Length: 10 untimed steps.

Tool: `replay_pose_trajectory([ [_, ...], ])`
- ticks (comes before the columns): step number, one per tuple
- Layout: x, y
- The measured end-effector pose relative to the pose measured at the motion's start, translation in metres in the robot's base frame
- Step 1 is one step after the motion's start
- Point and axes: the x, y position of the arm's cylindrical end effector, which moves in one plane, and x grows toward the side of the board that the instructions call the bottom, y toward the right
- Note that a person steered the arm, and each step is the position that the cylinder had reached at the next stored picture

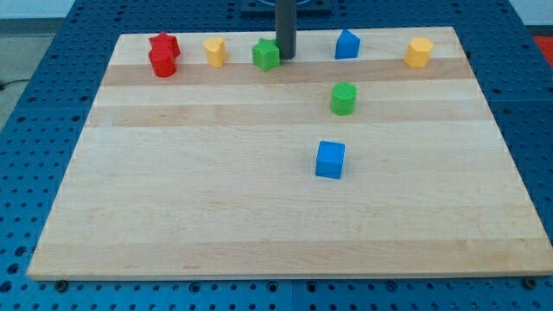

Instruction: Move the green star into the red circle

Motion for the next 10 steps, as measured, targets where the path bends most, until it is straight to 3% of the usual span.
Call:
replay_pose_trajectory([
  [1,0.0,-0.035],
  [3,-0.026,-0.044],
  [4,0.004,-0.055],
  [6,0.019,-0.013],
  [10,0.027,-0.126],
])
